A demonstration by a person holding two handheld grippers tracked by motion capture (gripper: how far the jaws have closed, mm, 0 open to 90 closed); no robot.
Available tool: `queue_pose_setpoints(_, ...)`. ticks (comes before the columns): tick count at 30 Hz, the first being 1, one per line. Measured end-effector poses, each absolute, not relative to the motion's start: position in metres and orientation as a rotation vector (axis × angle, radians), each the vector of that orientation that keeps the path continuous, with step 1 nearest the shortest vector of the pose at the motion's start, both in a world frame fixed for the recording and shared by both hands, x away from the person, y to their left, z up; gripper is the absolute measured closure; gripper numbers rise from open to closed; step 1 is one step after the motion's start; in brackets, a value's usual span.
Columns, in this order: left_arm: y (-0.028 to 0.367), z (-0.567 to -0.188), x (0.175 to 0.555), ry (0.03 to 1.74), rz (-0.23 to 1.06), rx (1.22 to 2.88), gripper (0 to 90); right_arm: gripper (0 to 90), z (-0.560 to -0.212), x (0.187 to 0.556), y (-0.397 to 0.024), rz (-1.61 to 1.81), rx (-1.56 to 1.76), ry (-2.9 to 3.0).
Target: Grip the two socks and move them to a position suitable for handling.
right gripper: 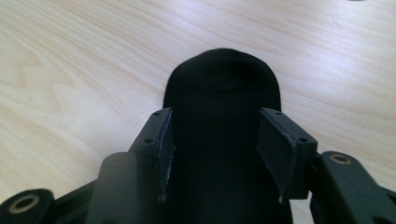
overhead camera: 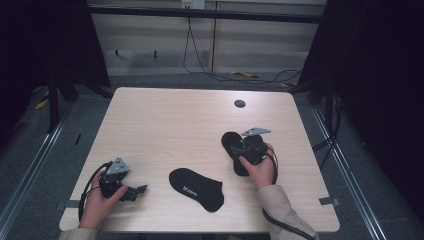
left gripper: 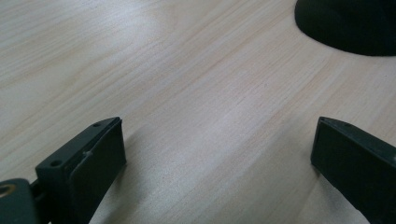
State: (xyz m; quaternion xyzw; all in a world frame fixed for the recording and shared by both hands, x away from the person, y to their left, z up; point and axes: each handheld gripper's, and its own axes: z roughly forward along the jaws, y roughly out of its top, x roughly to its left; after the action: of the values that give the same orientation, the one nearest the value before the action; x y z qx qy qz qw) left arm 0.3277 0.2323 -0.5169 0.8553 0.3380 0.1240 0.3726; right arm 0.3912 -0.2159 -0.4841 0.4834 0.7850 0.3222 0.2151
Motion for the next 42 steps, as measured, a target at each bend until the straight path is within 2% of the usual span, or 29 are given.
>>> queue_pose_setpoints(2, 0.232, -0.517, 0.328, 0.865, 0.318, 2.192, 2.7, 47.0, -0.490, 0.395, -0.215, 0.900, 1.357, 2.177)
queue_pose_setpoints(5, 0.232, -0.517, 0.328, 0.864, 0.317, 2.192, 2.7, 54.4, -0.498, 0.398, -0.211, 0.873, 1.342, 2.207)
queue_pose_setpoints(6, 0.232, -0.517, 0.328, 0.865, 0.317, 2.192, 2.7, 61.8, -0.499, 0.398, -0.211, 0.890, 1.342, 2.202)
queue_pose_setpoints(7, 0.232, -0.517, 0.328, 0.865, 0.317, 2.192, 2.7, 74.4, -0.499, 0.397, -0.212, 0.910, 1.346, 2.207)
queue_pose_setpoints(9, 0.232, -0.517, 0.328, 0.860, 0.323, 2.195, 2.7, 85.6, -0.498, 0.397, -0.213, 0.922, 1.367, 2.220)
queue_pose_setpoints(17, 0.232, -0.517, 0.328, 0.861, 0.321, 2.195, 2.7, 86.8, -0.481, 0.389, -0.213, 0.996, 1.306, 2.235)
queue_pose_setpoints(24, 0.232, -0.517, 0.328, 0.860, 0.323, 2.195, 2.6, 86.2, -0.451, 0.377, -0.184, 1.089, 1.091, 2.285)
queue_pose_setpoints(27, 0.232, -0.517, 0.328, 0.860, 0.323, 2.195, 2.7, 75.3, -0.451, 0.376, -0.164, 1.134, 1.017, 2.327)
queue_pose_setpoints(29, 0.232, -0.517, 0.328, 0.861, 0.322, 2.194, 2.7, 62.8, -0.454, 0.374, -0.155, 1.106, 0.984, 2.335)
queue_pose_setpoints(30, 0.232, -0.517, 0.328, 0.860, 0.322, 2.194, 2.6, 61.9, -0.456, 0.373, -0.153, 1.107, 0.995, 2.336)
queue_pose_setpoints(34, 0.232, -0.517, 0.328, 0.861, 0.322, 2.194, 2.7, 62.4, -0.462, 0.366, -0.154, 1.086, 0.991, 2.380)
queue_pose_setpoints(42, 0.232, -0.517, 0.328, 0.861, 0.321, 2.194, 2.6, 70.5, -0.467, 0.339, -0.175, 1.064, 0.991, 2.444)
